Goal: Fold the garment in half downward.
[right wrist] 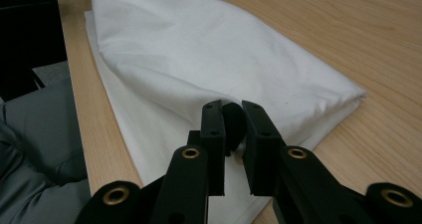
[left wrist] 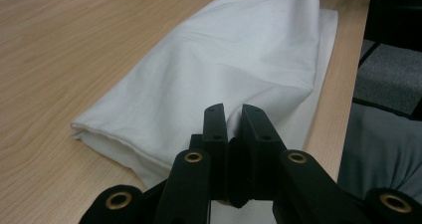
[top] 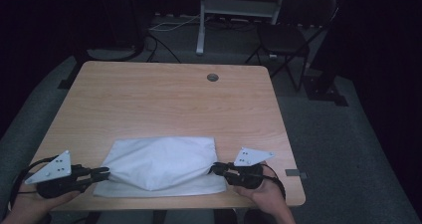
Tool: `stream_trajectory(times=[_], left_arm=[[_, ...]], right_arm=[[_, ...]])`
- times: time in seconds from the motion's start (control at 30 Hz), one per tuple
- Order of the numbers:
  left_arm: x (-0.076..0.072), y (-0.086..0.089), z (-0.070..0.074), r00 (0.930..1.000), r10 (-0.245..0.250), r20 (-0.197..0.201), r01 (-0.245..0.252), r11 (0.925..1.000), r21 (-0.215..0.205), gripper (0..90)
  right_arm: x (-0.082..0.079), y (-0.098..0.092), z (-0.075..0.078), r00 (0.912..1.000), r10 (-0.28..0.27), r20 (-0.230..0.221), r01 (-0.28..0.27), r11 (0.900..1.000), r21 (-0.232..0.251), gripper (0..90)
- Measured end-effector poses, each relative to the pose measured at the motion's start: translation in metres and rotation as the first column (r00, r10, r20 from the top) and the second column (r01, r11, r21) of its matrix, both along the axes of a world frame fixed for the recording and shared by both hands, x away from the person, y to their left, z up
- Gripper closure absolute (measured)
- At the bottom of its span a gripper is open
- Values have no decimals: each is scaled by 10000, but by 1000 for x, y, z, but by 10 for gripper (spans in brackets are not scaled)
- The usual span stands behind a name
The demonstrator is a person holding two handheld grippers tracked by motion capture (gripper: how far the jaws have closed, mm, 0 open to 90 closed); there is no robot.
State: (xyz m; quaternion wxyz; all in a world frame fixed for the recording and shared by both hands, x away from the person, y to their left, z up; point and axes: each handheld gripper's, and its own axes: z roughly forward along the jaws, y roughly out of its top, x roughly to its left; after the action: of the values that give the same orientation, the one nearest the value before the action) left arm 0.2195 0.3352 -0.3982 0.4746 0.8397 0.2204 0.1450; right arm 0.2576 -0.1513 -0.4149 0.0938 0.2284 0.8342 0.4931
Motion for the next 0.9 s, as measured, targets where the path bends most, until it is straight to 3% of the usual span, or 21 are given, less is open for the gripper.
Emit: stream_trajectory(times=[0.5,0.9], left_arm=[[-5,0,-2,9999,-102,-62,102,9999,53,816],[-7,0,-9,9994,-119,-331,125,9997,200,810]], right_arm=[[-6,0,-1,10000,25,-34,-25,10000,13,811],[-9,-1,-5,9998,111,-174,-114,9998,-136,811]])
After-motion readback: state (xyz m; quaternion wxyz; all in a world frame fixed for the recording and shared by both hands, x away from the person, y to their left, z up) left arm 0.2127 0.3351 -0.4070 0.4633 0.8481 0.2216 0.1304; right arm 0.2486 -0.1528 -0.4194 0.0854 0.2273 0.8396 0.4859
